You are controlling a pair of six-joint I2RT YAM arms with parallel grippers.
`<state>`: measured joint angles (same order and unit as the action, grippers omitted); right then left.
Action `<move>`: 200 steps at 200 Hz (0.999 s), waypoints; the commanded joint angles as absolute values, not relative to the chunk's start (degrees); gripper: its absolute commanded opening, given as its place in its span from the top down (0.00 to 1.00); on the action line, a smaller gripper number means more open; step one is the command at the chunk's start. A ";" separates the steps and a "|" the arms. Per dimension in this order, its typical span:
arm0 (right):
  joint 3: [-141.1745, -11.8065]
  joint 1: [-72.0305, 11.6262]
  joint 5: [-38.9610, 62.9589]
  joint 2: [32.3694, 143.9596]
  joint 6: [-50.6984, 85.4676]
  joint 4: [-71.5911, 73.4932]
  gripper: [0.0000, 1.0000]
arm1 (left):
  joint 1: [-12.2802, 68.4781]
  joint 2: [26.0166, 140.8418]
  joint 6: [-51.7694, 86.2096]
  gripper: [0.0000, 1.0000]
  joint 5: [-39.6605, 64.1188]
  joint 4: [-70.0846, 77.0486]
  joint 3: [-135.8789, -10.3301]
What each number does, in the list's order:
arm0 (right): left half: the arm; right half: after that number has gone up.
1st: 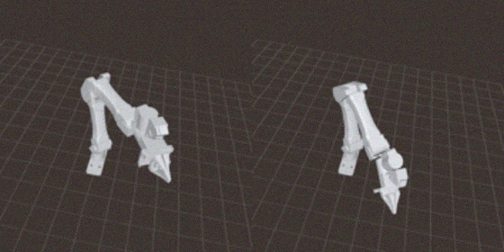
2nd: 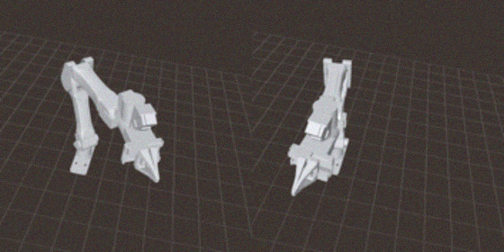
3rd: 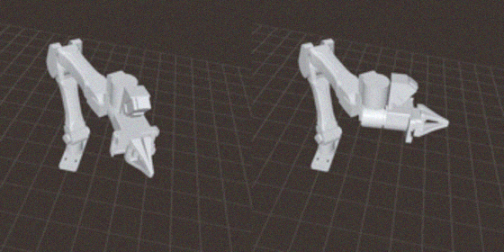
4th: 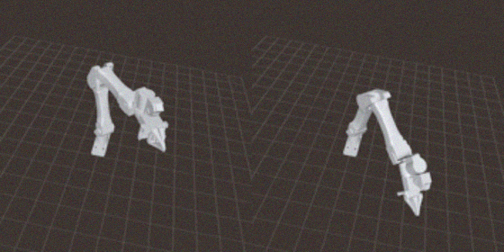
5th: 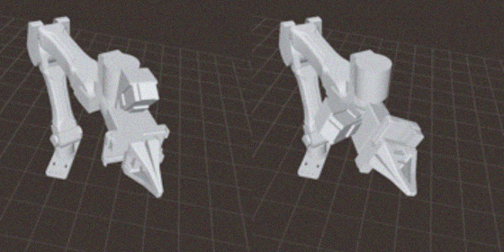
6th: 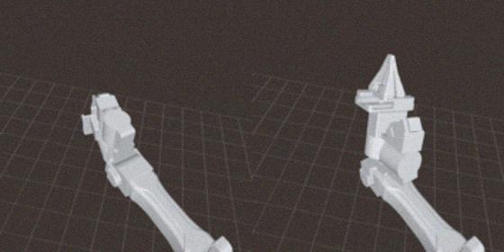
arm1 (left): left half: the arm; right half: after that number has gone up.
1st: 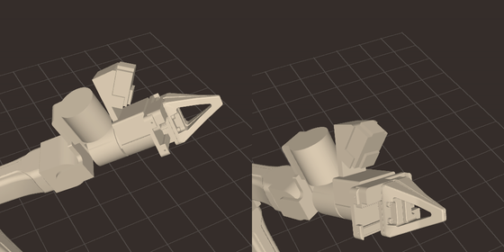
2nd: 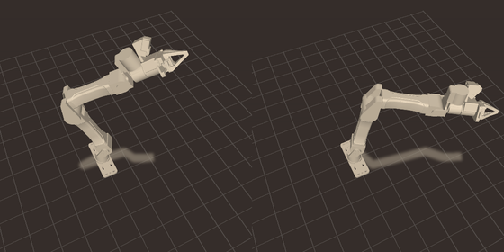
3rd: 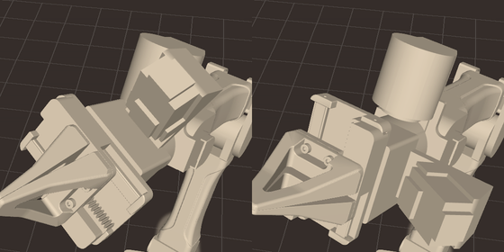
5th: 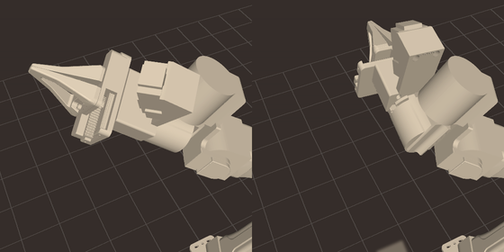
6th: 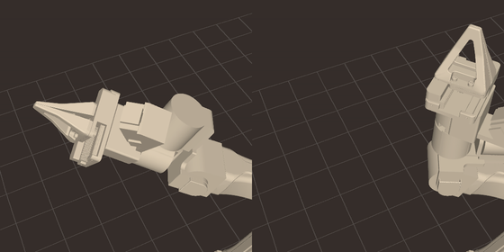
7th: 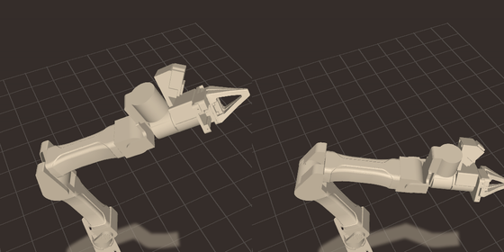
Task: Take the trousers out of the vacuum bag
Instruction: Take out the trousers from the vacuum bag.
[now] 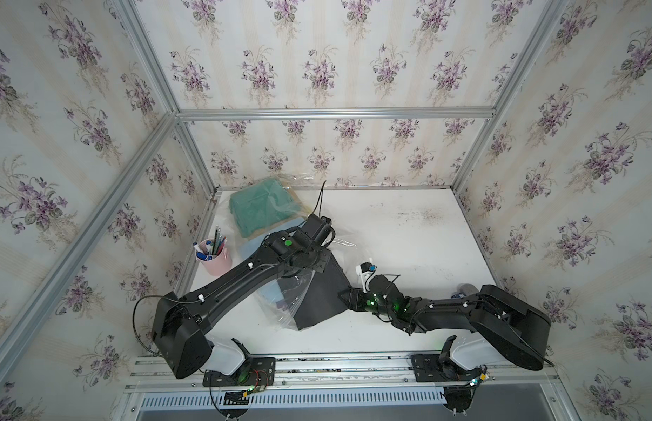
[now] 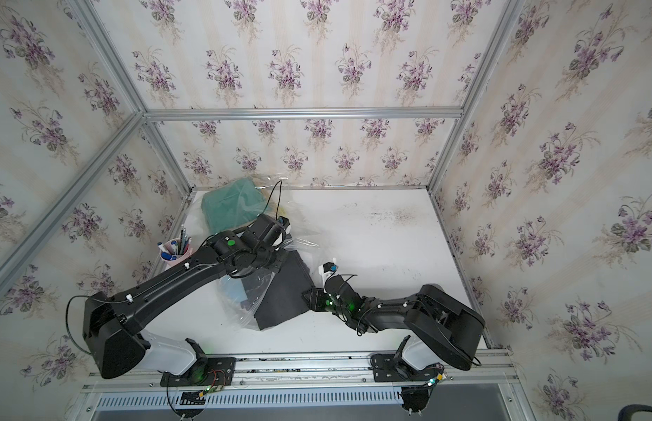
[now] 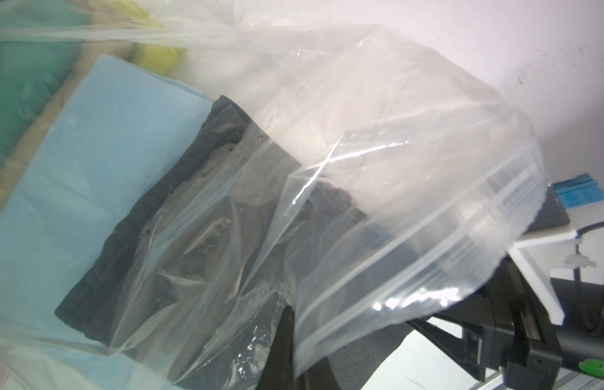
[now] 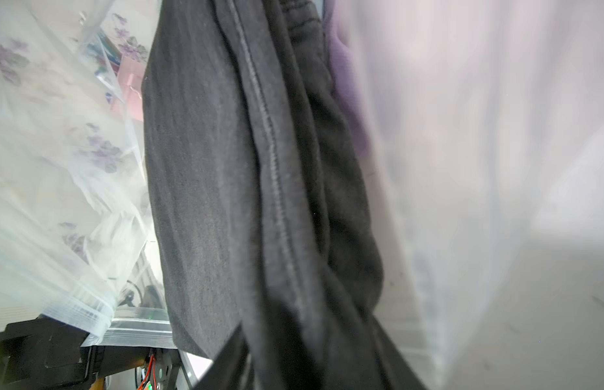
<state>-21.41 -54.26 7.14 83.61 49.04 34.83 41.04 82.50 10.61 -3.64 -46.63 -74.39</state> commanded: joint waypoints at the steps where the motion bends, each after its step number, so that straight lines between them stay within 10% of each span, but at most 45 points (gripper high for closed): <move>1: -21.71 -54.24 9.64 81.88 47.81 38.94 0.74 | 41.76 81.43 9.35 0.81 -1.97 -48.52 -74.40; 72: -24.83 -53.69 12.71 68.80 51.70 21.77 1.00 | 54.89 71.48 9.40 0.01 -6.50 -56.53 -75.59; 200: -24.20 -47.74 16.38 50.75 55.18 2.84 1.00 | 81.03 83.45 28.34 0.00 -28.17 -56.28 -71.91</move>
